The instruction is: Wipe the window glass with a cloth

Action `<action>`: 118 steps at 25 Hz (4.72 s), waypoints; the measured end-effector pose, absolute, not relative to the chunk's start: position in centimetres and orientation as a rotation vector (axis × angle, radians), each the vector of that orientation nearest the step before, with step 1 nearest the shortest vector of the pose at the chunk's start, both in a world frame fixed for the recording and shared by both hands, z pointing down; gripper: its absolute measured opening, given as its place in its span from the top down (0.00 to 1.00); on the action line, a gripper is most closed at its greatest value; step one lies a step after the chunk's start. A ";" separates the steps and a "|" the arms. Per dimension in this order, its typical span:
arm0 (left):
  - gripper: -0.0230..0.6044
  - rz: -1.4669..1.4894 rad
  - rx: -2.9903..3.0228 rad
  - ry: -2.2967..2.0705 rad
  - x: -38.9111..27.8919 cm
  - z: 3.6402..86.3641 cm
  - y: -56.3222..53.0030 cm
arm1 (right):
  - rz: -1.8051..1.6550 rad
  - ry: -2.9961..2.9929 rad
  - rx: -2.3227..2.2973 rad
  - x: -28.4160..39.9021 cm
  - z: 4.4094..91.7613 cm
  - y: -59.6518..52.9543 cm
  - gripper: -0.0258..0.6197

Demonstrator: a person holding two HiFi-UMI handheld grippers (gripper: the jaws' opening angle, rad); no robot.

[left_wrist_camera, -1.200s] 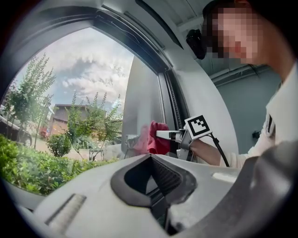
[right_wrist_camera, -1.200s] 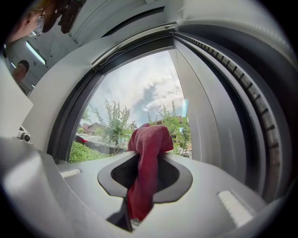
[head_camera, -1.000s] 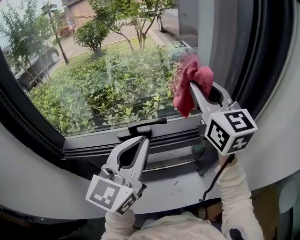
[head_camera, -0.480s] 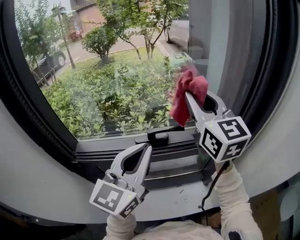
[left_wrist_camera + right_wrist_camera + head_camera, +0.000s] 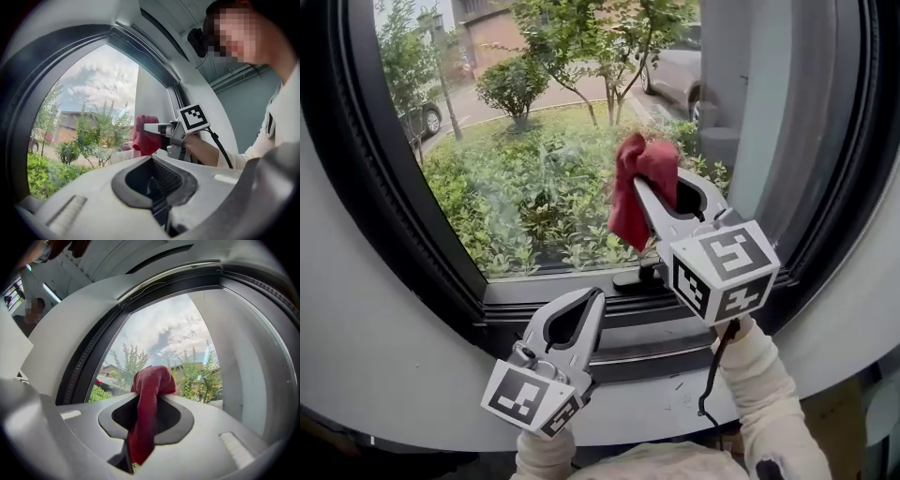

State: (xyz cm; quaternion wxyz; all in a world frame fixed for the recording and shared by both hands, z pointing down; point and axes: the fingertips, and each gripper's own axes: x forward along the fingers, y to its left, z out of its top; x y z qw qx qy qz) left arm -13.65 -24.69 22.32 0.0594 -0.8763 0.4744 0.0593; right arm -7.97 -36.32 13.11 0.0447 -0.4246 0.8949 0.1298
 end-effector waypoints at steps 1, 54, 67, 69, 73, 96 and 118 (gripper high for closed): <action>0.96 0.180 -2.651 1.442 -14.1 22.3 -24.6 | 0.413 2.737 -1.294 -8.7 12.9 -36.2 0.80; 0.96 0.139 -2.759 1.278 0.9 23.6 -29.2 | 0.375 2.478 -1.646 13.2 18.8 -40.1 0.80; 0.96 0.130 -2.748 1.300 -1.0 23.5 -29.0 | 0.434 2.437 -1.622 13.2 13.3 -40.3 0.80; 0.96 0.133 -2.745 1.303 -1.4 23.4 -29.1 | 0.459 2.427 -1.614 13.1 11.4 -40.3 0.80; 0.96 0.146 -2.740 1.306 -2.2 22.9 -29.2 | 0.492 2.411 -1.599 13.0 8.0 -40.3 0.80; 0.96 0.170 -2.692 1.395 -11.7 22.7 -26.6 | 0.637 2.501 -1.431 -4.5 6.8 -36.8 0.80; 0.96 0.135 -2.716 1.394 -11.0 24.3 -26.4 | 0.654 2.528 -1.492 -3.9 13.9 -36.9 0.80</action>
